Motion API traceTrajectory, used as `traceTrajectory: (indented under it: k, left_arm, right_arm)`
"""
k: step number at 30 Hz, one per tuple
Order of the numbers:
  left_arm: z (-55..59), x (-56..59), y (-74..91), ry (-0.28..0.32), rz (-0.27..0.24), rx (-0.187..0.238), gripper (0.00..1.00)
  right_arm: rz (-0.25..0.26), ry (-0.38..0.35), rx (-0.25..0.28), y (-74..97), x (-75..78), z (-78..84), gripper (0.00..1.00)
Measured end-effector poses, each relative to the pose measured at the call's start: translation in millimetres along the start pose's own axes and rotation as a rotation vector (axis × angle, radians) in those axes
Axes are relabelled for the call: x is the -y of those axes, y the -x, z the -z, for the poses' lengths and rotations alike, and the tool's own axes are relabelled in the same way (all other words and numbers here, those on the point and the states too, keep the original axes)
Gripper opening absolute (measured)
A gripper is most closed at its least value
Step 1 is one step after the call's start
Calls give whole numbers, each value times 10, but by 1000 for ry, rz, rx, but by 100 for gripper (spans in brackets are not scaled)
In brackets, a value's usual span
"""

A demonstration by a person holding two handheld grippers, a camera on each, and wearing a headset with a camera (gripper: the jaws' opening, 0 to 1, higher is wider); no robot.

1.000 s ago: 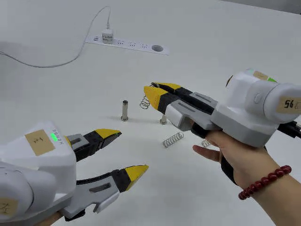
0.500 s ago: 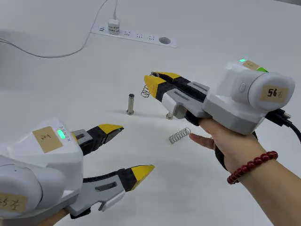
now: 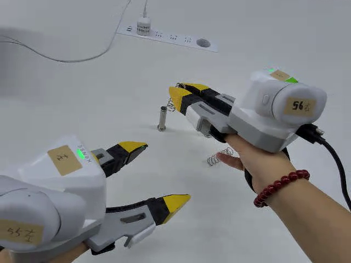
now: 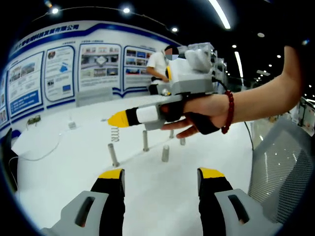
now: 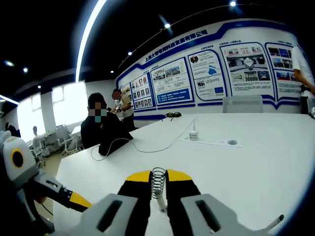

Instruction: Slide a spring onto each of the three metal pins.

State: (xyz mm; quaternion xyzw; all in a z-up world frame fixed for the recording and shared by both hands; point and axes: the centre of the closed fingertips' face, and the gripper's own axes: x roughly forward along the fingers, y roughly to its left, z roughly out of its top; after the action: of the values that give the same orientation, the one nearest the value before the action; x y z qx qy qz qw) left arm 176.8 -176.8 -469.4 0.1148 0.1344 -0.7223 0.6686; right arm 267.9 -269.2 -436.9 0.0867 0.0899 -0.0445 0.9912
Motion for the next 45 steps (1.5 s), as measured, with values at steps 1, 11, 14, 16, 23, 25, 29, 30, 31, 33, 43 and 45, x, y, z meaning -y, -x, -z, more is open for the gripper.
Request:
traceTrajectory:
  k: [1,11,14,16,23,25,29,30,31,33,43,45]
  left_arm:
    - [1,-3,-1,0,-1,-1,61]
    - [20,9,-1,4,0,-5,64]
    - [19,10,1,4,0,-5,64]
    - [18,5,3,6,-2,-4,64]
    - [22,-6,3,10,-6,-6,65]
    - [24,-6,3,19,-5,-7,64]
    - [18,-20,7,42,-8,-2,64]
    - [15,-22,9,47,-6,0,64]
    - [13,-24,10,51,-6,1,64]
    - [15,-28,11,55,-7,1,64]
    - [8,-22,12,69,-5,5,64]
    - [10,-22,7,73,-4,4,64]
  right_arm:
    - [3,0,-2,-13,3,13,12]
    - [10,2,-2,-118,13,67,12]
    - [8,6,-7,-142,10,84,12]
    - [7,15,-13,-146,2,96,12]
    - [2,65,-38,-171,-32,168,12]
    - [1,75,-43,-182,-39,187,12]
    - [2,96,-54,-195,-46,209,12]
    - [4,104,-58,-197,-44,219,12]
    - [3,113,-62,-199,-43,229,12]
    - [1,121,-71,-202,-51,259,12]
    - [1,114,-110,-225,-27,388,12]
    - [-1,121,-119,-225,-28,410,12]
